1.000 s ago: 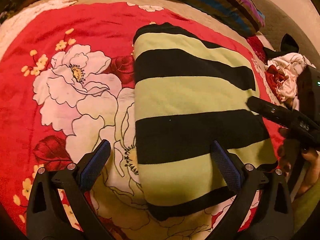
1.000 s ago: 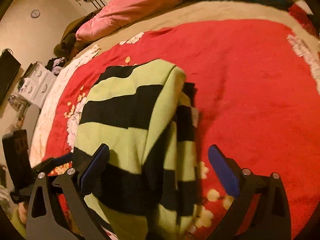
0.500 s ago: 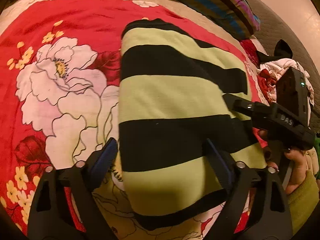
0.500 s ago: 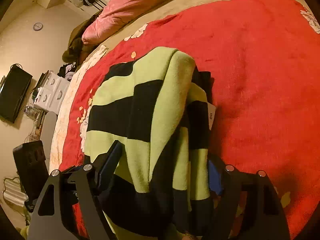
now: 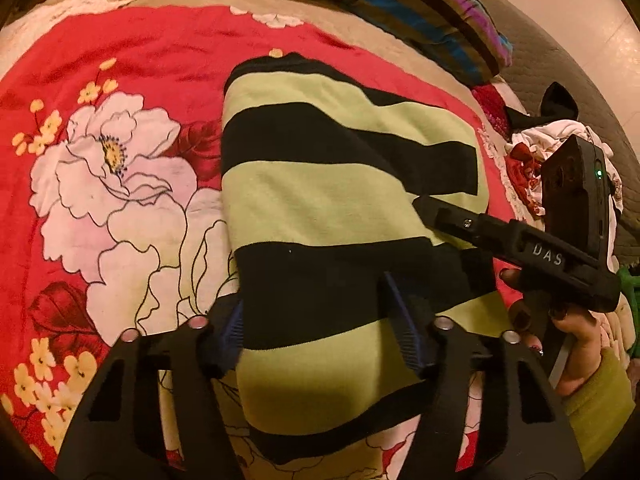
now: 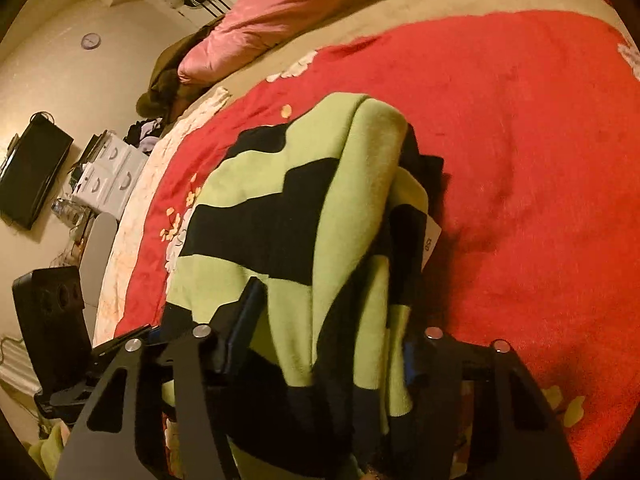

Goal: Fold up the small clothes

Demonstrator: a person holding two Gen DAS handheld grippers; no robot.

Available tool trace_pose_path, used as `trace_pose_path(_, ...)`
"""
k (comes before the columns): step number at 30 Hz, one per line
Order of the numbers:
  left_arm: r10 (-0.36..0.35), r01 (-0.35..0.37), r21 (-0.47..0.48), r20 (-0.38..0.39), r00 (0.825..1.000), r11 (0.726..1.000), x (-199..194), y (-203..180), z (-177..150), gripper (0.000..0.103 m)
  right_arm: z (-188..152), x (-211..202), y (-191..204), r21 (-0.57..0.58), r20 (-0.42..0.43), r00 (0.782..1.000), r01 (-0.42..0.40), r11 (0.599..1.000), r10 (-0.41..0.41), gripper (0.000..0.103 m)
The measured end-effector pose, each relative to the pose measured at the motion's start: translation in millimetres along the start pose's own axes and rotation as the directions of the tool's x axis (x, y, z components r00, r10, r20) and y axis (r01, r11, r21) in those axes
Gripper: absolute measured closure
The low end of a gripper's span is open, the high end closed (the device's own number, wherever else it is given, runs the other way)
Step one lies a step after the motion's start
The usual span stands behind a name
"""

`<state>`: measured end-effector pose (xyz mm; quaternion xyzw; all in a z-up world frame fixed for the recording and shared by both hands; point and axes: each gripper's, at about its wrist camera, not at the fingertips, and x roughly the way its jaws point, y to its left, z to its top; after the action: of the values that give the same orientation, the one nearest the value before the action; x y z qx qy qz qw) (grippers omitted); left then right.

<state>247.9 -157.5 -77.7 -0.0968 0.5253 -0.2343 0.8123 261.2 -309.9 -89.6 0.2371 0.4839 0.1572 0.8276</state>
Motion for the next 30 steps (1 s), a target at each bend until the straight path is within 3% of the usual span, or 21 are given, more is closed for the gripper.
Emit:
trace_pose_path(5, -0.018, 0.018, -0.004, 0.020, 1.000, 1.000, -14, -3, 2, 0.060, -2, -11, 14, -0.012, 0.029, 1.000, -0.004, 1.000, 0.005, 0.050)
trace_pose_path(30, 0.018, -0.017, -0.008, 0.115, 0.993, 1.000, -97, 18, -22, 0.060, -25, -21, 91, -0.094, 0.044, 0.997, -0.066, 0.993, 0.070, 0.050)
